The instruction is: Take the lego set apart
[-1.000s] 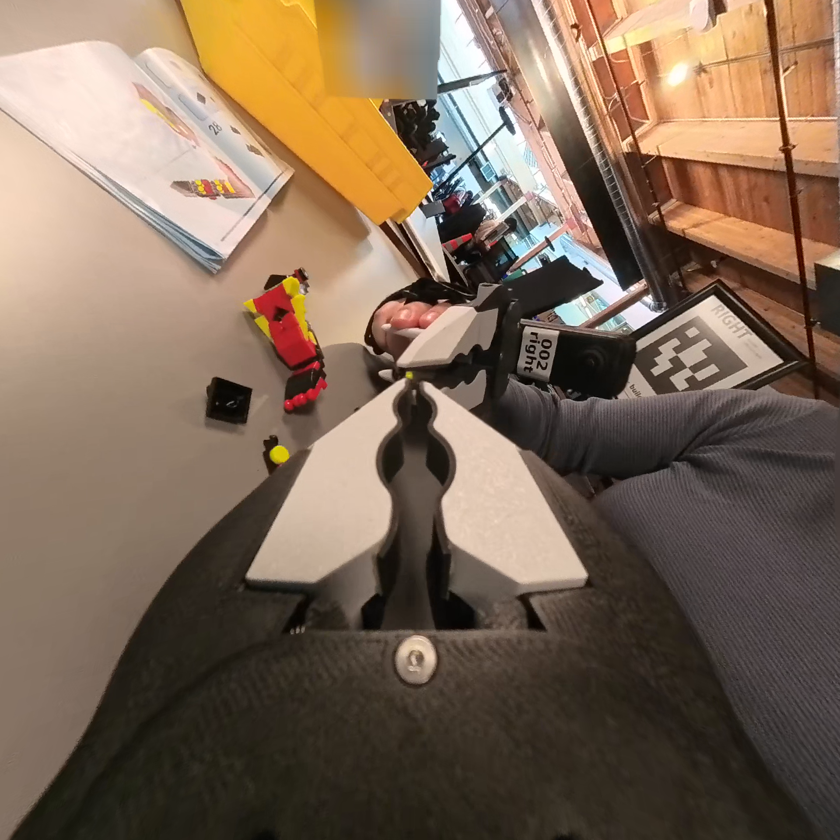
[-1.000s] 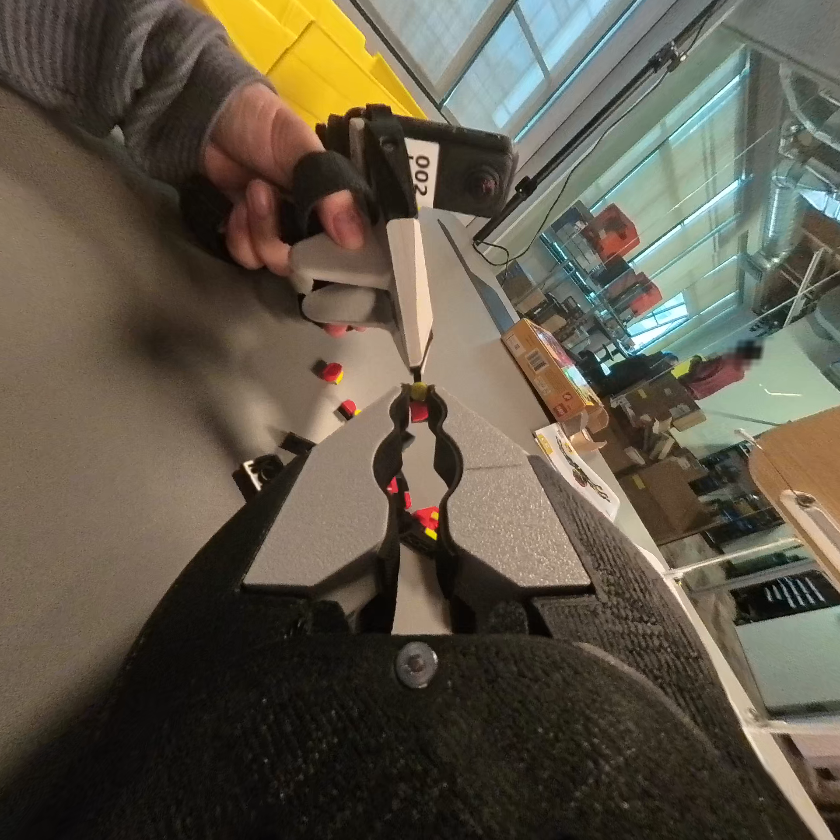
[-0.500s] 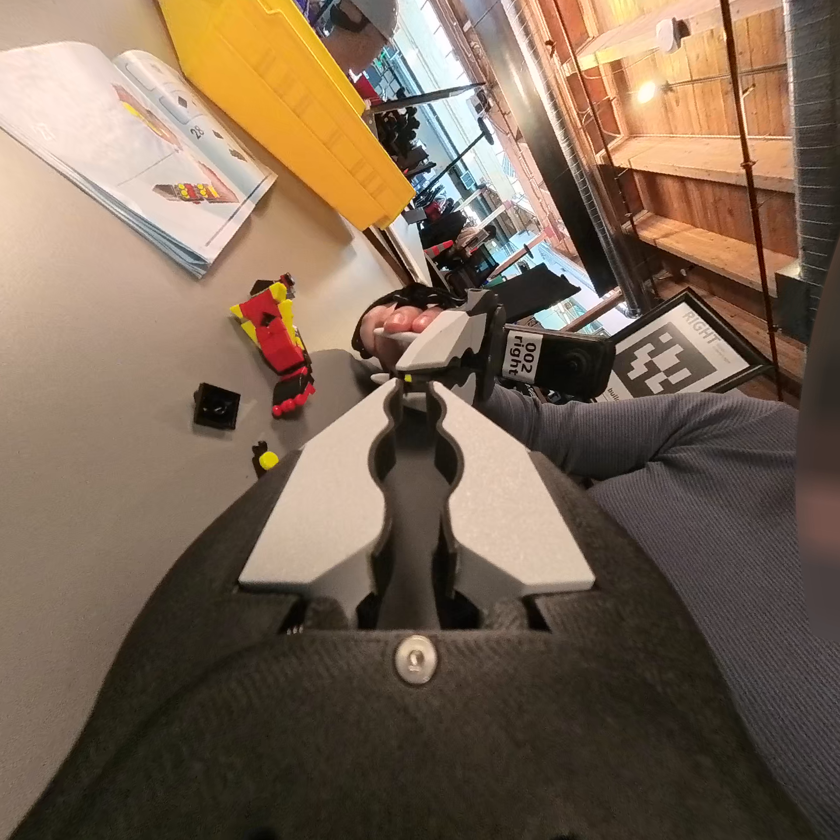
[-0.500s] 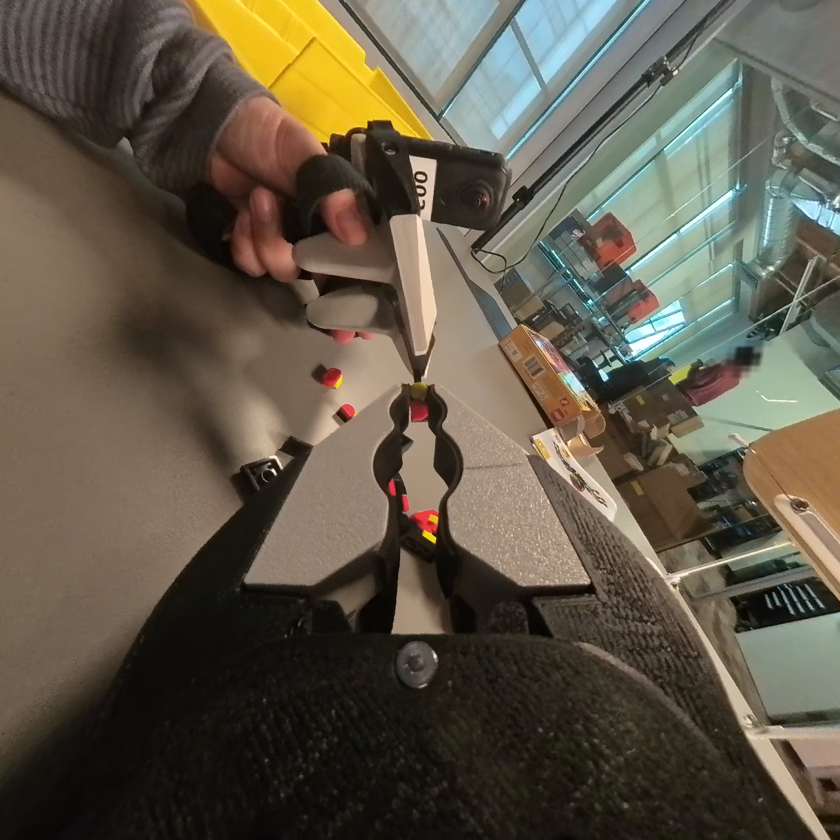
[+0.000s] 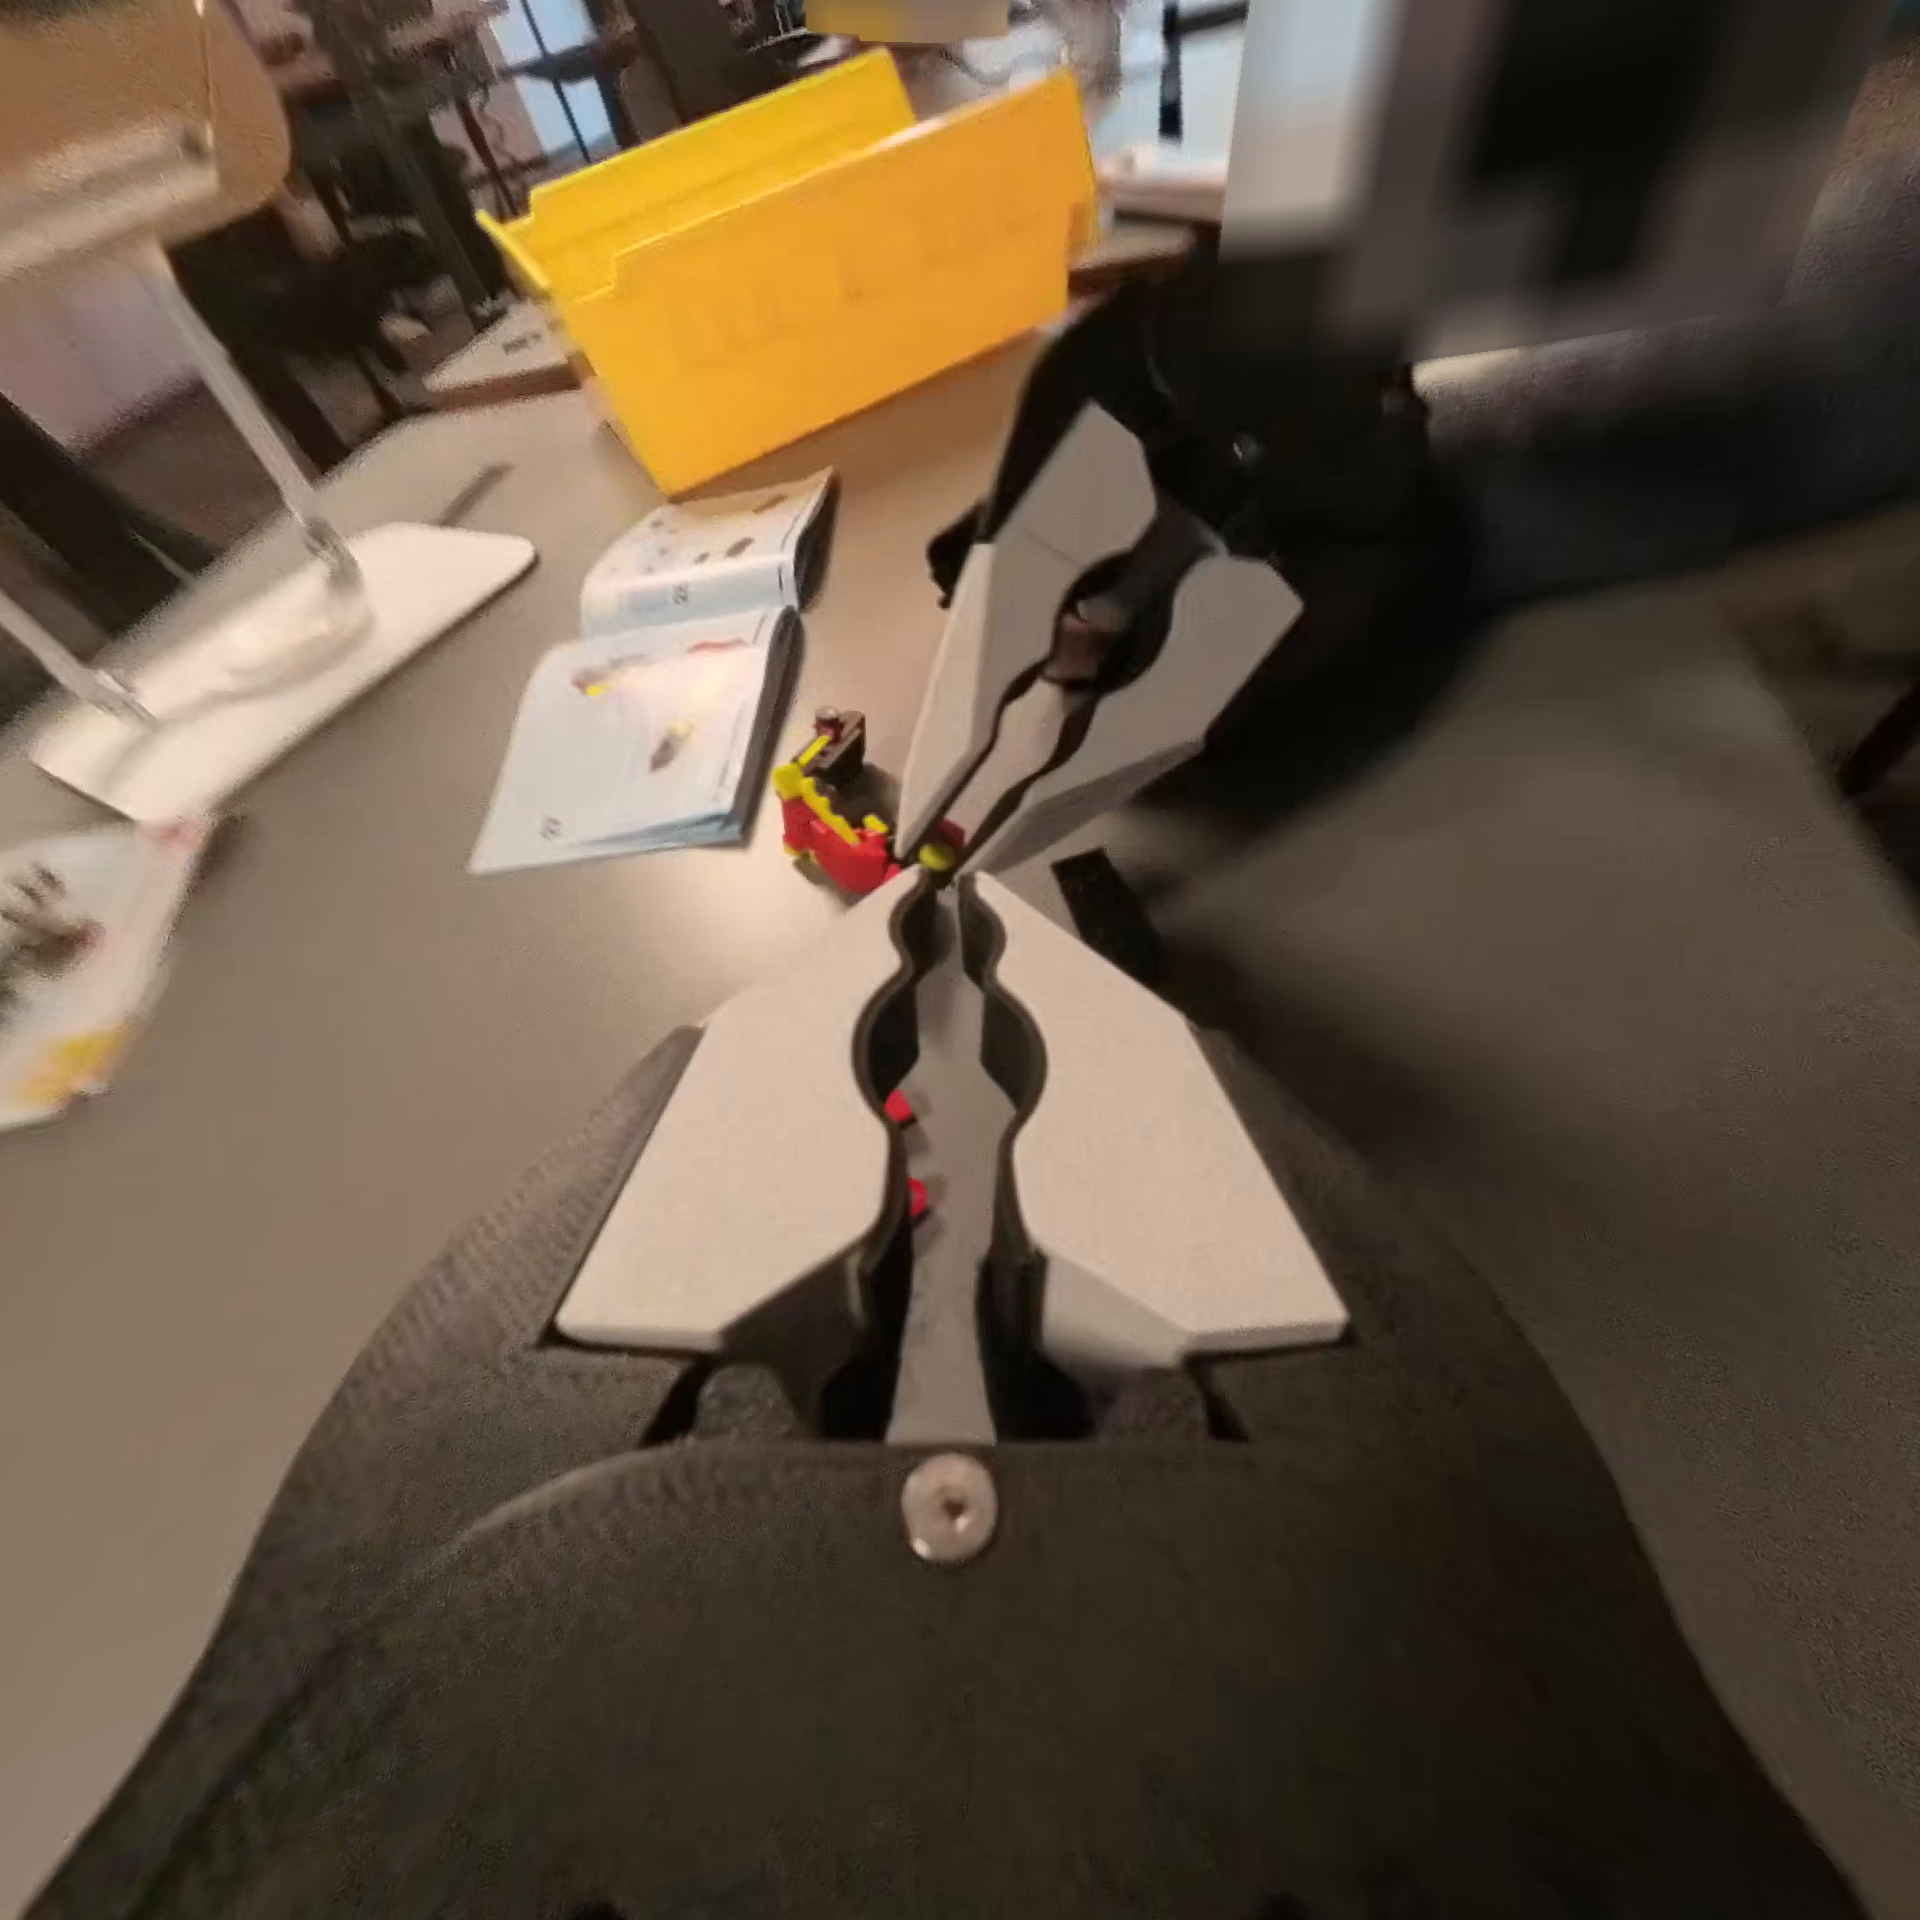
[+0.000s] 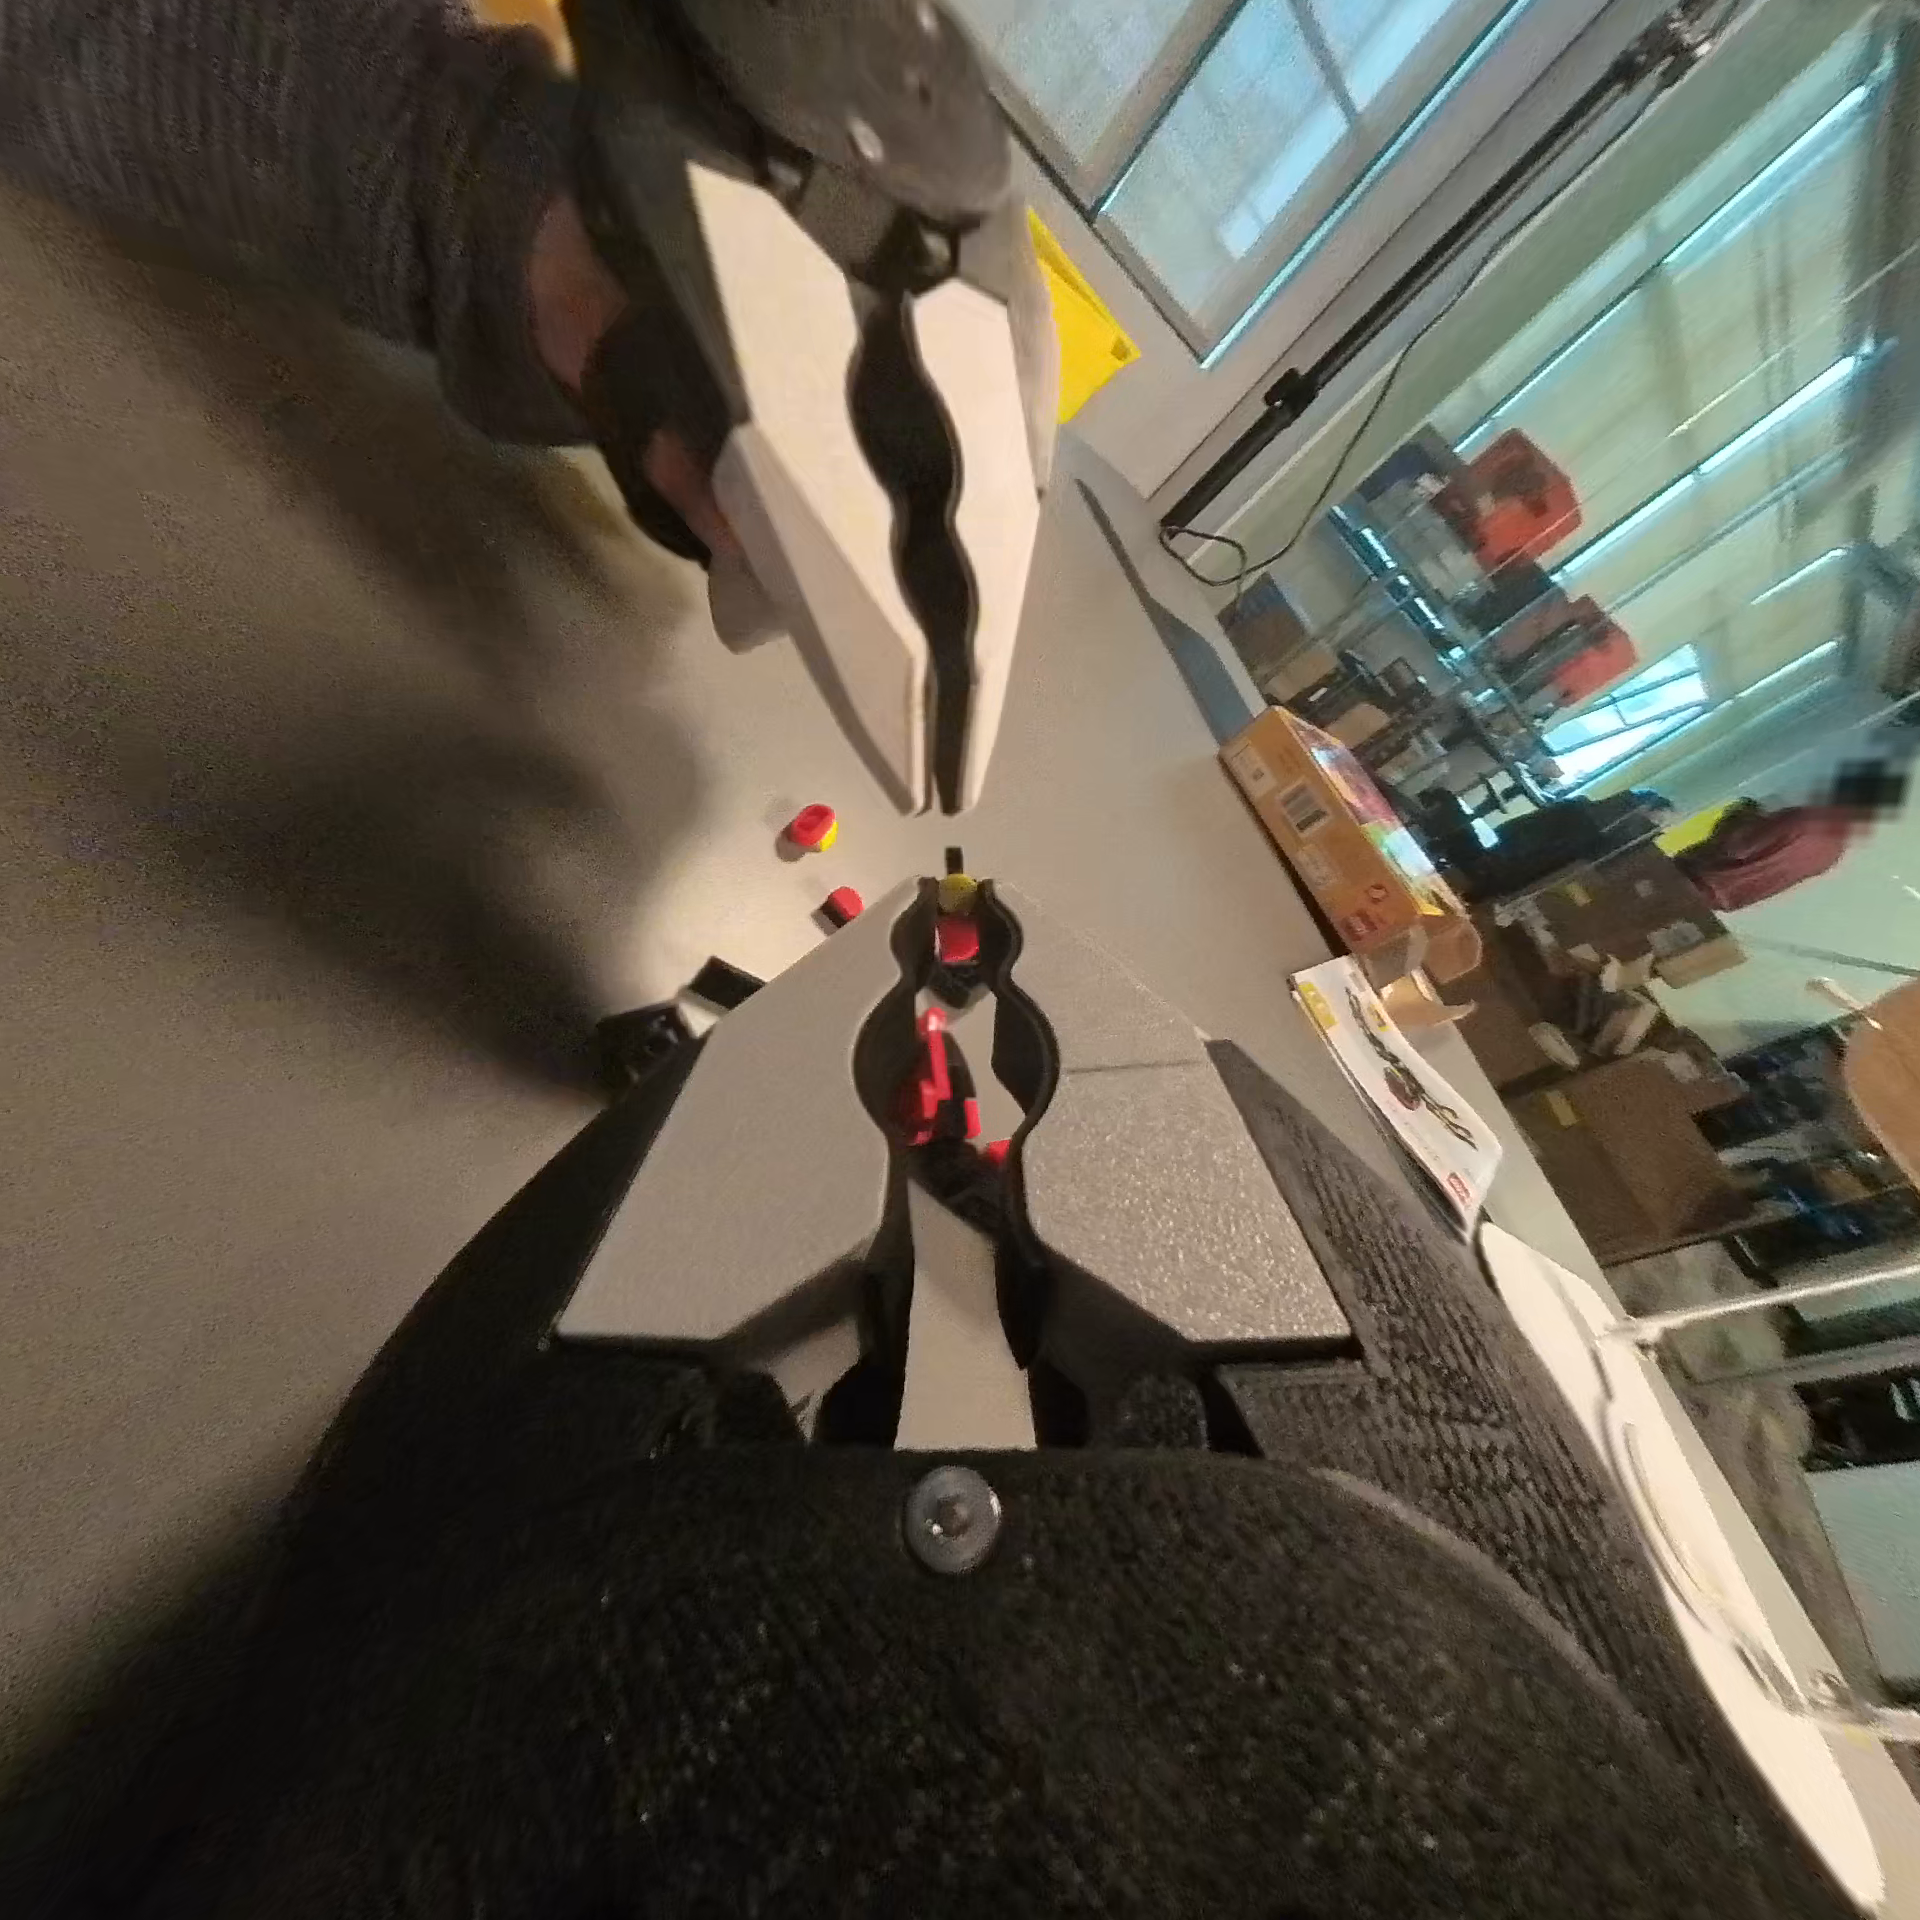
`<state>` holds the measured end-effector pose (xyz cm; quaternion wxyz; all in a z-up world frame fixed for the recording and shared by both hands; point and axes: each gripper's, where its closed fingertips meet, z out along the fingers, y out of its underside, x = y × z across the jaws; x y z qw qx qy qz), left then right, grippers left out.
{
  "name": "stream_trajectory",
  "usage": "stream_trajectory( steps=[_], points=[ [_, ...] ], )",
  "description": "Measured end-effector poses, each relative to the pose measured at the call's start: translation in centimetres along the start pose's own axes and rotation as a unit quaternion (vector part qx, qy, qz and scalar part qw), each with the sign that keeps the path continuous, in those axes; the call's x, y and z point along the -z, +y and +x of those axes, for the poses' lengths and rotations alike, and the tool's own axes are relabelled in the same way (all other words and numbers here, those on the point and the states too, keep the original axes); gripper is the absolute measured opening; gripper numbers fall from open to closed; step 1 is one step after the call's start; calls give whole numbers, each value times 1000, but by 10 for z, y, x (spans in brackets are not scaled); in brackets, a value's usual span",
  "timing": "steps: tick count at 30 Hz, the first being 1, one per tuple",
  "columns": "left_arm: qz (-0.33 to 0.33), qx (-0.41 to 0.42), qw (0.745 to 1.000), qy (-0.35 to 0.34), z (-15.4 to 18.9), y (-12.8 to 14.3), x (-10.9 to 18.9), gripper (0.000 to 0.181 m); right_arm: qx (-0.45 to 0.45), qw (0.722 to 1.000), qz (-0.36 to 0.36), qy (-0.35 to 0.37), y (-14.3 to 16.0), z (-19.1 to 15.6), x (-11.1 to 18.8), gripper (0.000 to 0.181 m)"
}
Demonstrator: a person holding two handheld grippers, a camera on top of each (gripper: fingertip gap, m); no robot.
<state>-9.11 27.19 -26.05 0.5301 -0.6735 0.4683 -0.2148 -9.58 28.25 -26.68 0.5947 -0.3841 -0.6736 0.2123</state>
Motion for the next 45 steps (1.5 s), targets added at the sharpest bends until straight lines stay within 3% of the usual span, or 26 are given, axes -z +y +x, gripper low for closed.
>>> stream_trajectory(
  steps=[4,10,18,29,45],
  points=[
    [-45,-92,994,-21,7,11,-9,8,11,1000,-16,-21,5,-7,-1,5],
    [-72,-128,988,-49,0,18,-7,9,10,999,-16,-38,5,-11,-1,5],
    [-85,-170,981,-37,9,23,-12,2,15,997,-18,-68,6,-20,0,5],
    [-172,-184,965,-71,0,42,-23,2,47,994,-83,-57,22,-23,-3,6],
    [-169,-221,958,-75,1,41,-23,1,60,992,-102,-47,28,-24,-8,9]
  ],
)
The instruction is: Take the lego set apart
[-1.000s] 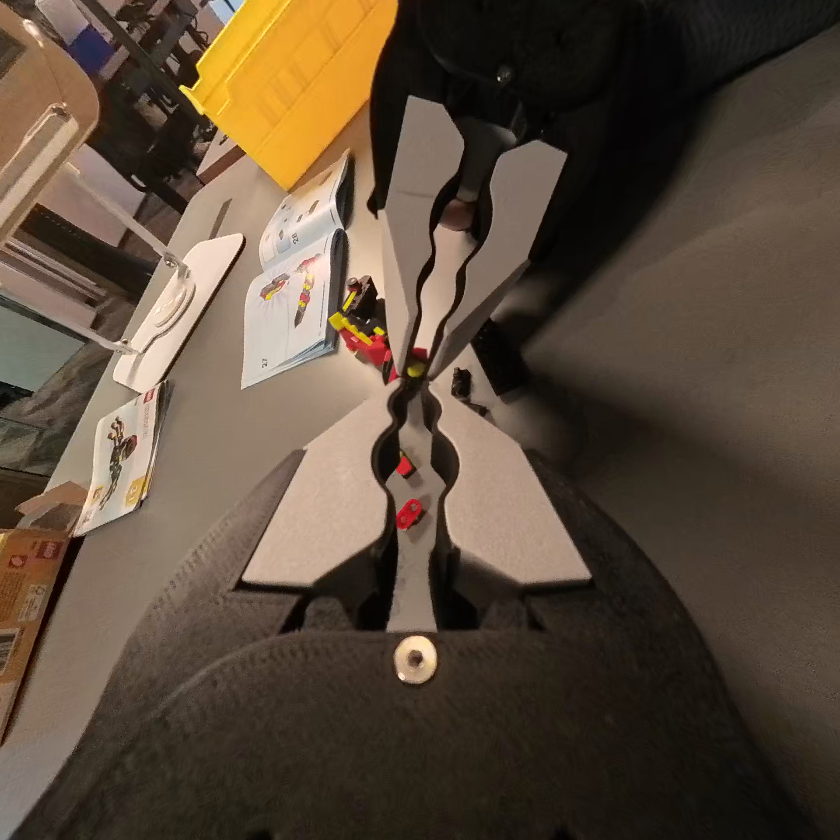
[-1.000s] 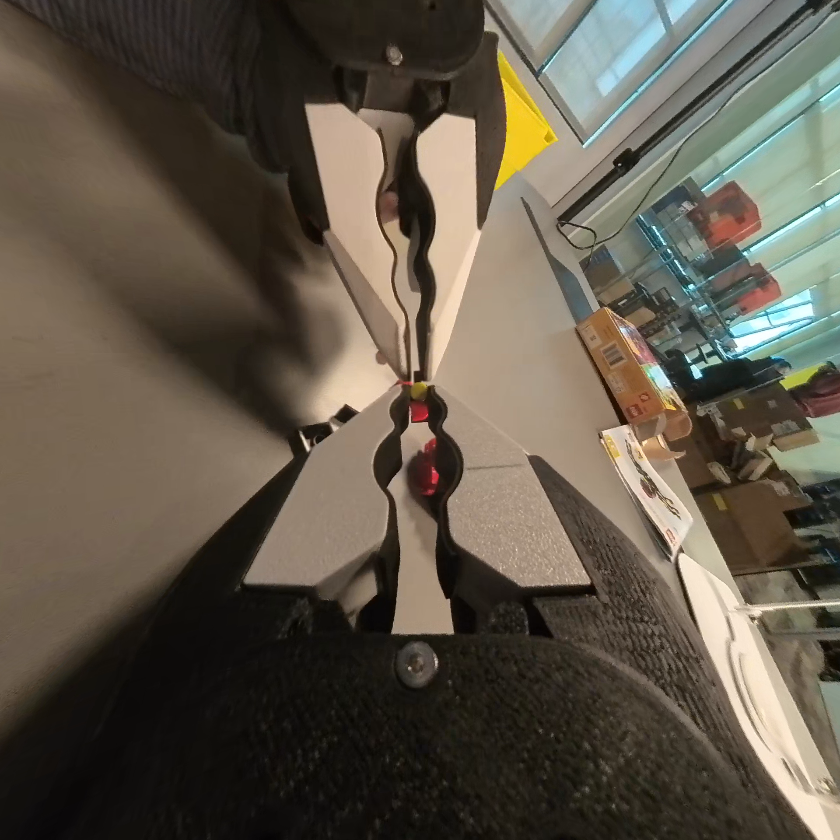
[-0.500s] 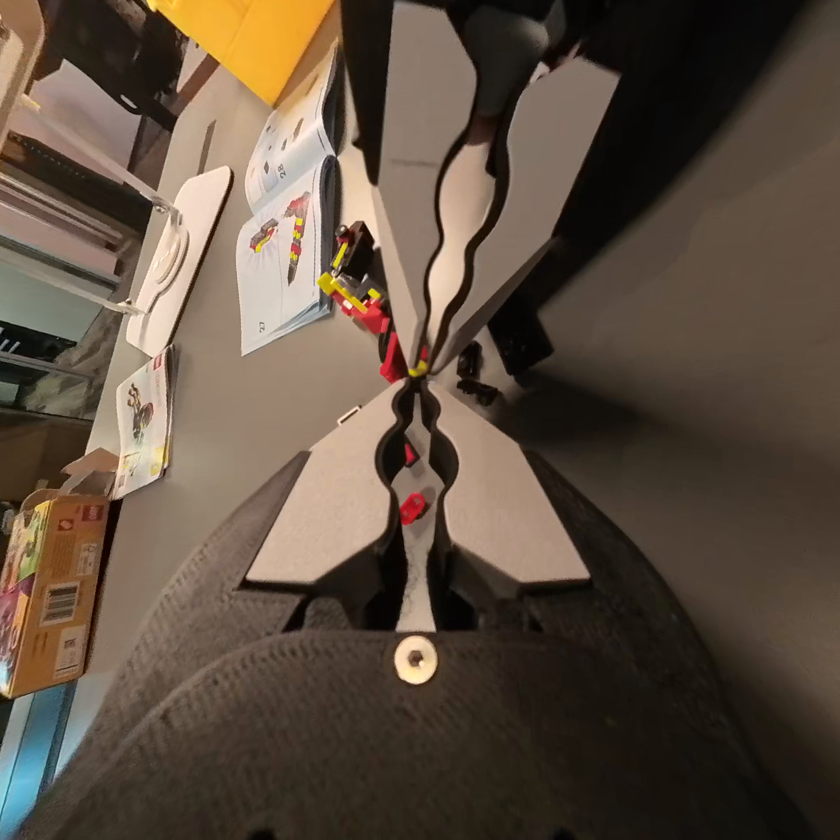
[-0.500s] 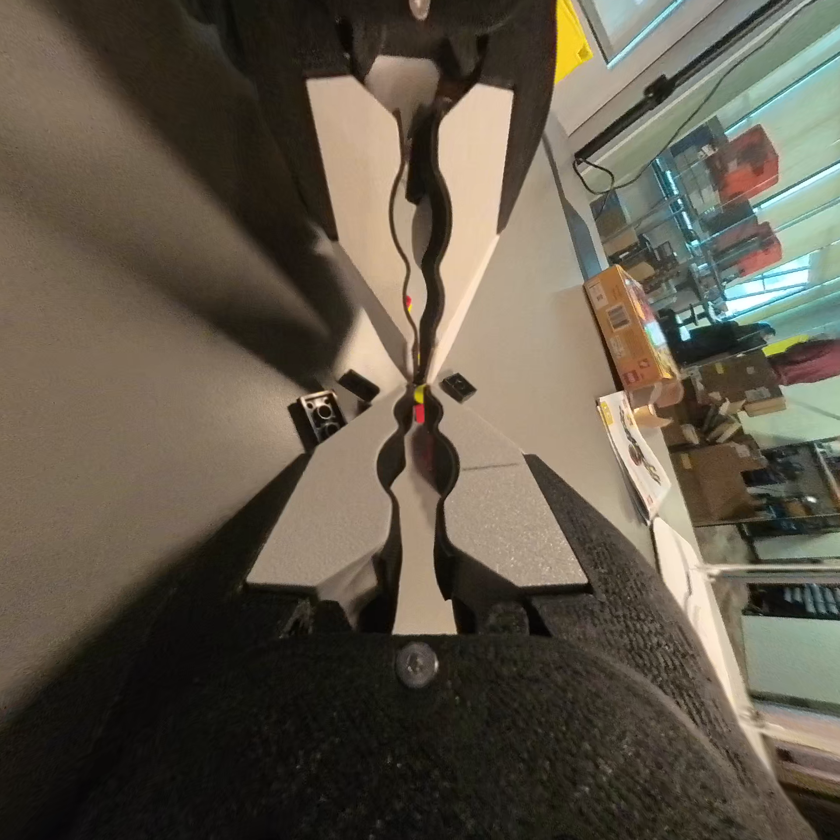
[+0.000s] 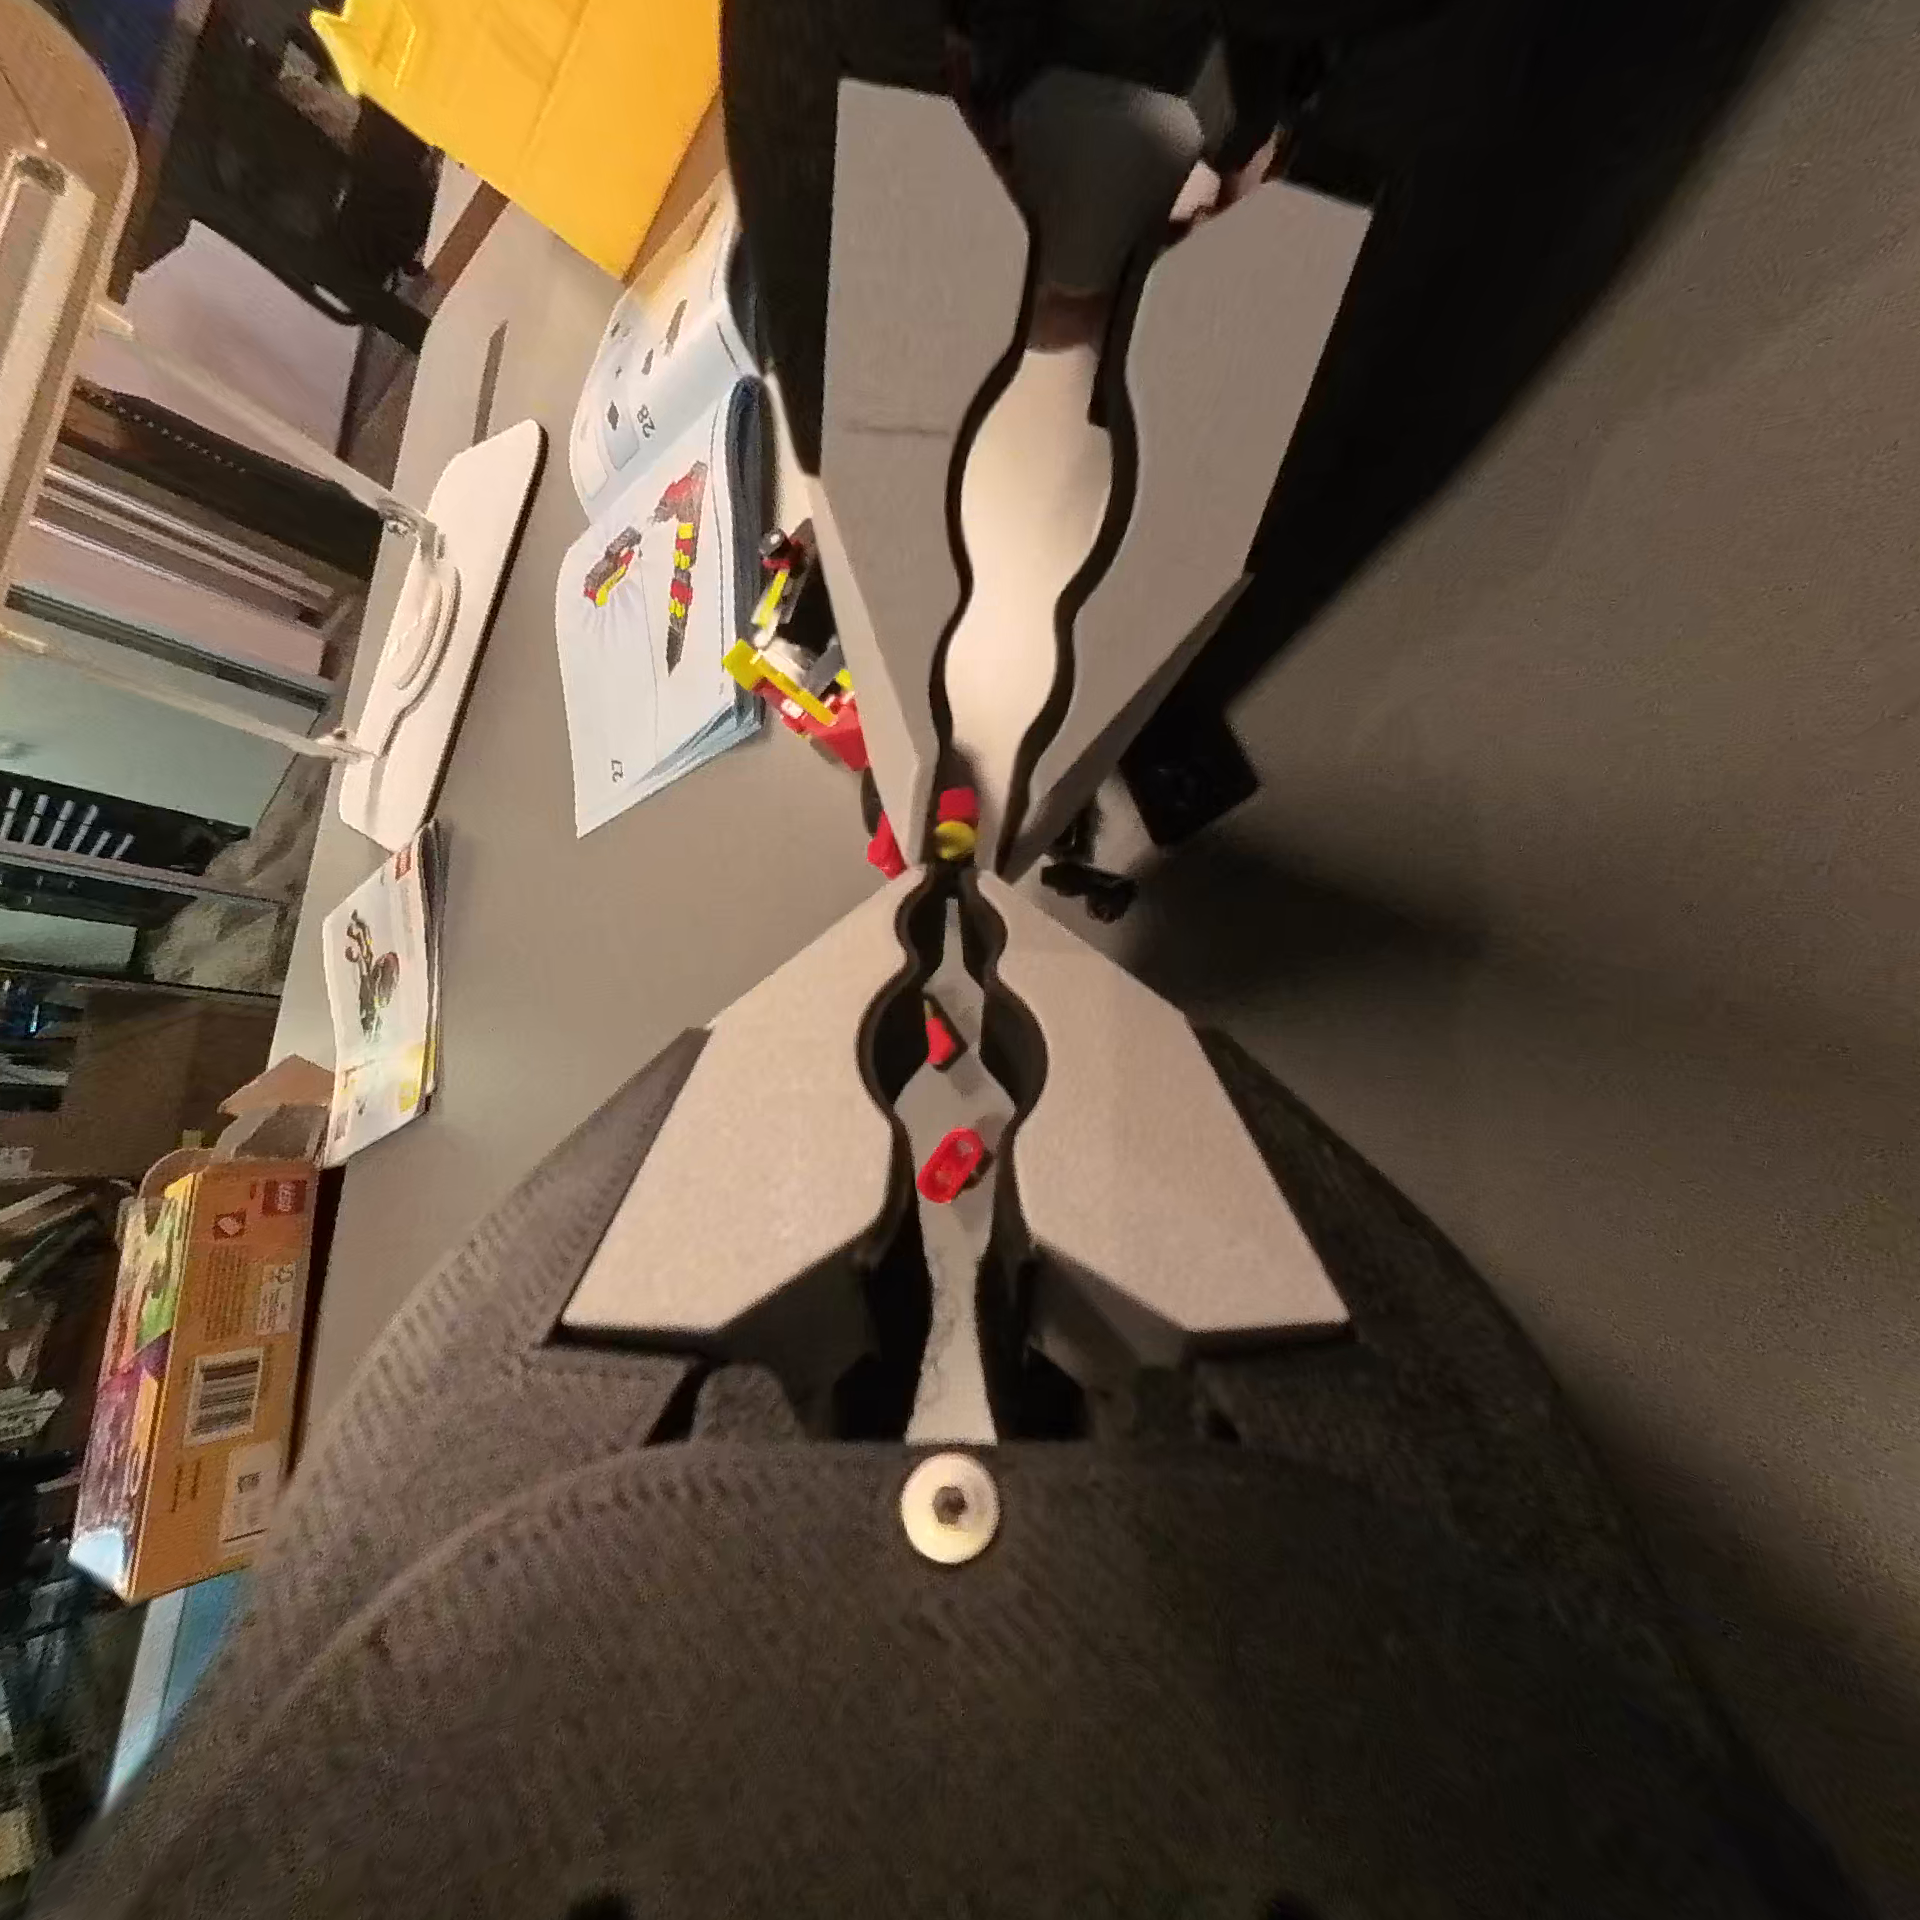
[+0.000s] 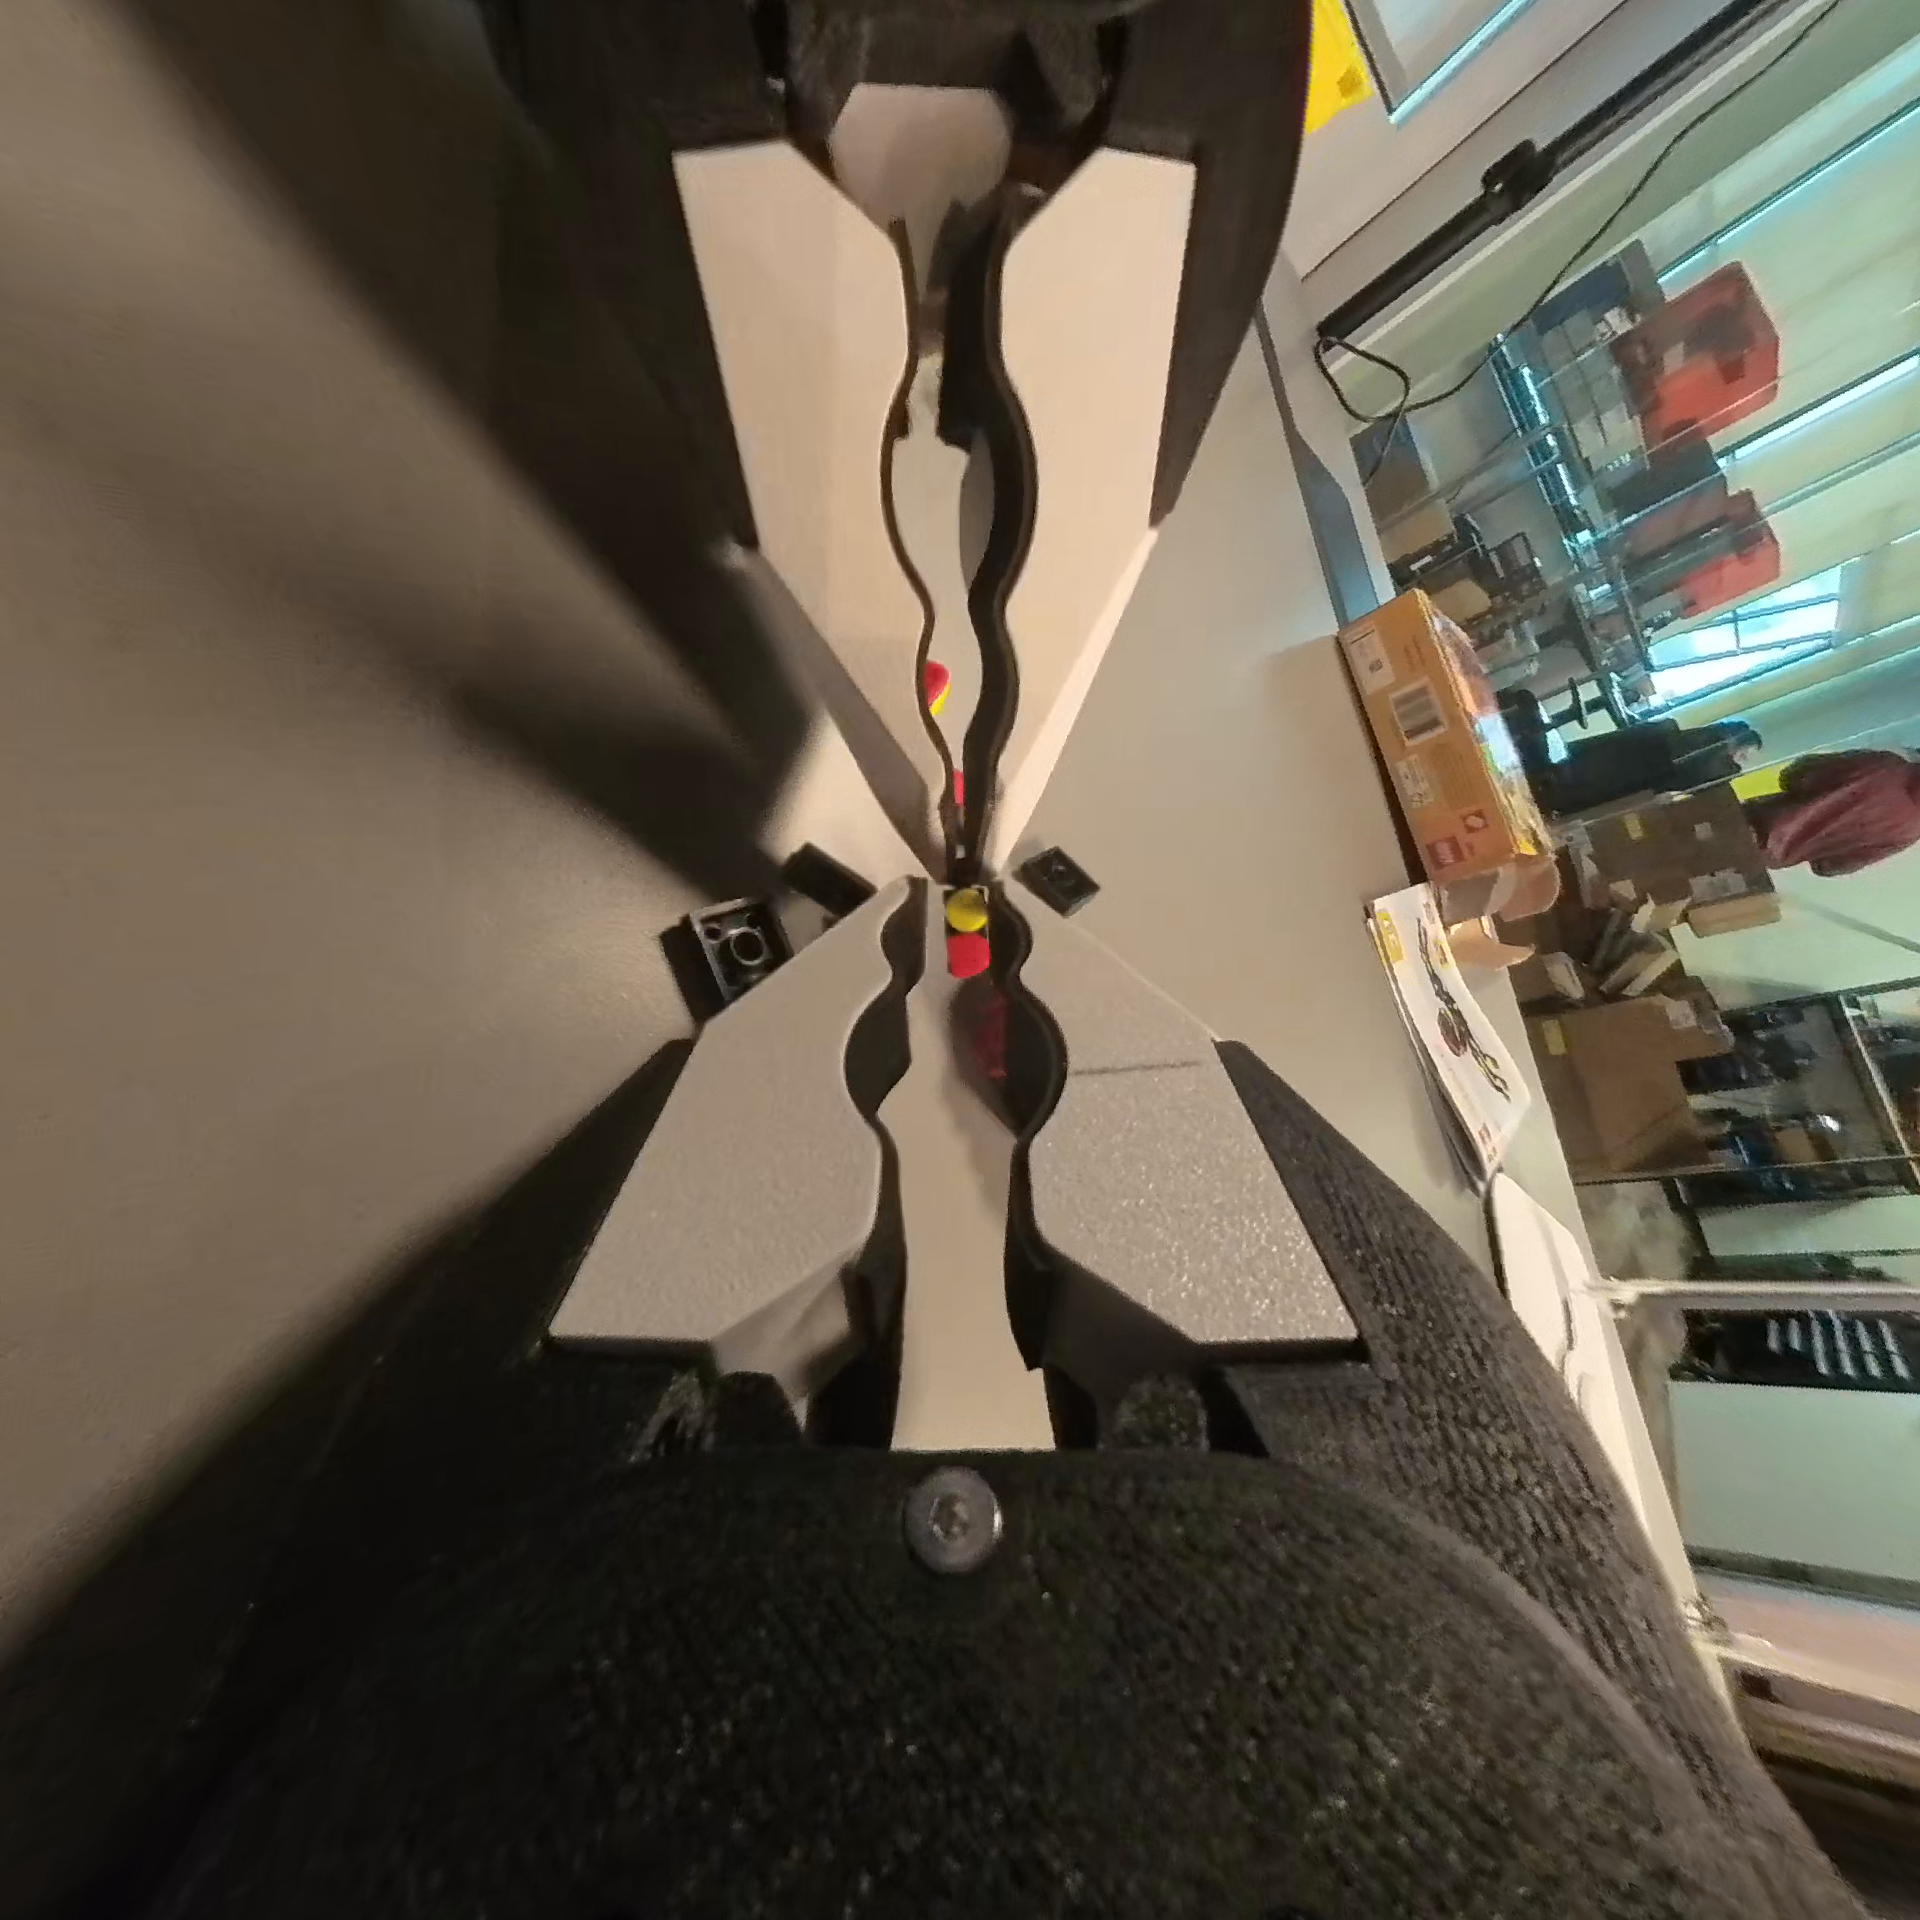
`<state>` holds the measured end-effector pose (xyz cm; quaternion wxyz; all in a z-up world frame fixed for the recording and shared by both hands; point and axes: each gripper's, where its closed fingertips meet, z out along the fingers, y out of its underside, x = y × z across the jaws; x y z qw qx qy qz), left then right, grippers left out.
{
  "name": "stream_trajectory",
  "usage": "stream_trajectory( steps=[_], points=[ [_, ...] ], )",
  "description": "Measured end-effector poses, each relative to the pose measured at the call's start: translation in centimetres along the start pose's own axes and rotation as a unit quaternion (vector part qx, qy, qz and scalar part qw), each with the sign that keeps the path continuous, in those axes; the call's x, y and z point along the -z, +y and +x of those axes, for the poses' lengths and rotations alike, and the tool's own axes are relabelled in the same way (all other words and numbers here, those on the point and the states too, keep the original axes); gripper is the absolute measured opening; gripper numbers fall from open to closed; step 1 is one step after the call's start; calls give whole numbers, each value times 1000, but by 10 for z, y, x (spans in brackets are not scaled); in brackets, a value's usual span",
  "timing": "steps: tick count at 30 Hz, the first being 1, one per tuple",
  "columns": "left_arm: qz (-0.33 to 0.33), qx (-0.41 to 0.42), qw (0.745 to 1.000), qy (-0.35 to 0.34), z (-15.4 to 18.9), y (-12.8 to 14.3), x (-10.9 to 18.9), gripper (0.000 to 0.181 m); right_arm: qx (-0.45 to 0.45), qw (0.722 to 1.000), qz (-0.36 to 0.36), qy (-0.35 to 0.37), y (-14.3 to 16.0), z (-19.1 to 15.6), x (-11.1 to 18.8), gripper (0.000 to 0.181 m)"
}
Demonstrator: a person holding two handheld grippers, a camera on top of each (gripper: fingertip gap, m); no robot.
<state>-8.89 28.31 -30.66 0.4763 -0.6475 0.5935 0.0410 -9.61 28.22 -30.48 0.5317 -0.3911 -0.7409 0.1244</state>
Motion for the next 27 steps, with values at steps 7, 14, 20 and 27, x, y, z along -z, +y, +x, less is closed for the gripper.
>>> stream_trajectory(
  steps=[7,14,20,27],
  points=[
    [-9,0,1000,-3,-1,3,-1,1,3,1000,-6,5,2,2,0,4],
    [9,33,999,0,0,1,-2,2,-12,1000,-2,8,0,3,6,3],
    [42,45,998,-9,0,-11,1,2,-45,998,38,7,-7,5,18,2],
    [-6,17,999,-35,-2,7,-13,1,-115,984,135,-10,-35,11,37,2]
  ],
)
